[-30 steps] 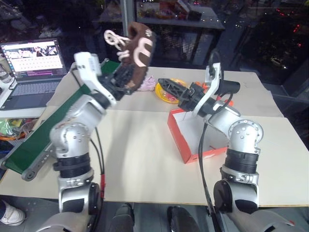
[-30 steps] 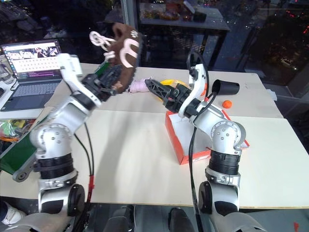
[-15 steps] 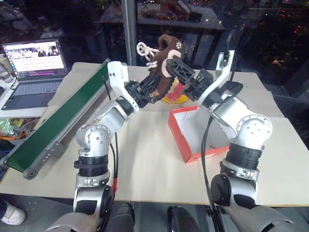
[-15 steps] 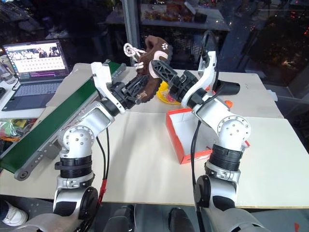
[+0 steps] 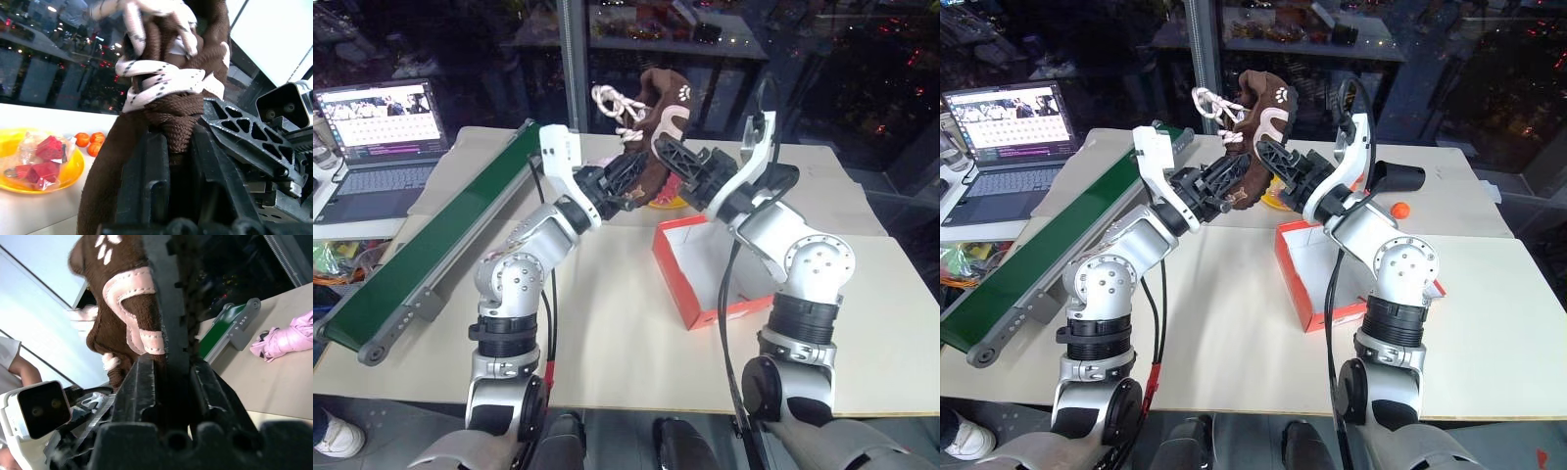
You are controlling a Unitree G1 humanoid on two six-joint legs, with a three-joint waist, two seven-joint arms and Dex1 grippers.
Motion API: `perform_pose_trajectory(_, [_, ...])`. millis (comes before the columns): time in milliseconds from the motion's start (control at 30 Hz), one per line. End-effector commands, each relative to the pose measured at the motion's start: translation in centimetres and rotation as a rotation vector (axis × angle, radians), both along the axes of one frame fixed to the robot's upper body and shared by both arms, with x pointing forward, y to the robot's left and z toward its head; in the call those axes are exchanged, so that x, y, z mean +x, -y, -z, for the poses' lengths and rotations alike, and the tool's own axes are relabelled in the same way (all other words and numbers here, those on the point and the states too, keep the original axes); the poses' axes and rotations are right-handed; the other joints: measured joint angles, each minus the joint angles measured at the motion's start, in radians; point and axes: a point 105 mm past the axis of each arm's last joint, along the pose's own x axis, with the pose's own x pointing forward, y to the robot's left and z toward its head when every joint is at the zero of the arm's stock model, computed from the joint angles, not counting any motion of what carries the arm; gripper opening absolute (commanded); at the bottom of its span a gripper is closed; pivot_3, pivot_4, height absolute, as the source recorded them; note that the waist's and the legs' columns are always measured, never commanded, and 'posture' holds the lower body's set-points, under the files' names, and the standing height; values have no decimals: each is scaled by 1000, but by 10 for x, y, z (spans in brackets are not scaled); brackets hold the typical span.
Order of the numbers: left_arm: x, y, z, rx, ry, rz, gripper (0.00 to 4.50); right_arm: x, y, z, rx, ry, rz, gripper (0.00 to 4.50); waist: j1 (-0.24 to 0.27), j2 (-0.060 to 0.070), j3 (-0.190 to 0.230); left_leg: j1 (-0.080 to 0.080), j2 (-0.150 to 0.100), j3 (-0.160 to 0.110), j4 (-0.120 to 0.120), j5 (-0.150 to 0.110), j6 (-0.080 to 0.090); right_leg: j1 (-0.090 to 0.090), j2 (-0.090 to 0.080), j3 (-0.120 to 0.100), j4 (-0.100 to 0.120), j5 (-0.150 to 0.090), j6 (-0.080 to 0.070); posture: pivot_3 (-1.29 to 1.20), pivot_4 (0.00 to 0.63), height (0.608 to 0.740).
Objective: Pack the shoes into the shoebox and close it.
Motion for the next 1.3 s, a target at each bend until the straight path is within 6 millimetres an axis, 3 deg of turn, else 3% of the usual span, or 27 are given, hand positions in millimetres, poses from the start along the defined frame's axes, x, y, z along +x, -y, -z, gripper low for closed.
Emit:
perform_pose_trajectory(33, [-9, -8, -12, -17, 58, -1, 2757, -1, 8, -27, 28, 94, 34, 306, 0, 0, 0, 0, 0, 0, 0, 0, 0, 0, 0, 0, 0, 0, 0, 0, 150, 736])
perform_pose_trajectory(100, [-4, -23, -7, 18, 40, -60, 3377, 1, 14, -29, 0, 105, 52, 304, 0, 0, 0, 0, 0, 0, 0, 0, 0, 0, 0, 0, 0, 0, 0, 0, 150, 736])
perform_pose_trajectory(200, [-1, -51, 6, 115, 22, -128, 4476, 3, 35, -32, -177, 137, 103, 296, -1, 1, 0, 0, 0, 0, 0, 0, 0, 0, 0, 0, 0, 0, 0, 0, 150, 736])
perform_pose_trajectory(300, [0, -67, 19, 180, -6, -178, 4482, 4, 55, -23, -419, 132, 128, 291, 2, 1, 1, 0, 0, 0, -1, 0, 0, -1, 0, 0, -1, 0, 0, 0, 150, 736])
perform_pose_trajectory(367, [-6, -78, 42, 247, -59, -200, 4482, 4, 88, -6, -654, 61, 153, 291, 6, 1, 1, -1, 0, 1, -2, 0, 0, -1, -1, 0, -2, -1, 0, 0, 150, 736])
perform_pose_trajectory(433, [-11, -78, 53, 276, -82, -194, 4482, 3, 107, 5, -767, 16, 154, 291, 6, 1, 1, -1, -1, 1, -4, 0, 0, -1, -2, 0, -4, -1, 0, 0, 150, 736])
perform_pose_trajectory(567, [-16, -67, 62, 283, -96, -166, 4482, 5, 123, 32, -874, -56, 126, 291, 5, 1, 1, -1, -1, 2, -4, 0, 0, -2, -2, 1, -4, -2, -1, 0, 150, 736])
perform_pose_trajectory(833, [-20, -57, 59, 280, -90, -150, 4482, 16, 140, 76, -902, -181, 106, 291, 0, 1, 1, -1, -2, 1, 0, 0, 0, -2, -1, 3, -2, -1, 1, 0, 150, 736])
perform_pose_trajectory(1300, [-28, -52, 56, 319, -88, -104, 4482, 37, 144, 151, -1005, -279, 90, 291, 1, 1, 1, 0, -2, 1, 1, 0, 0, 0, -1, 3, -2, 0, 2, 0, 150, 736])
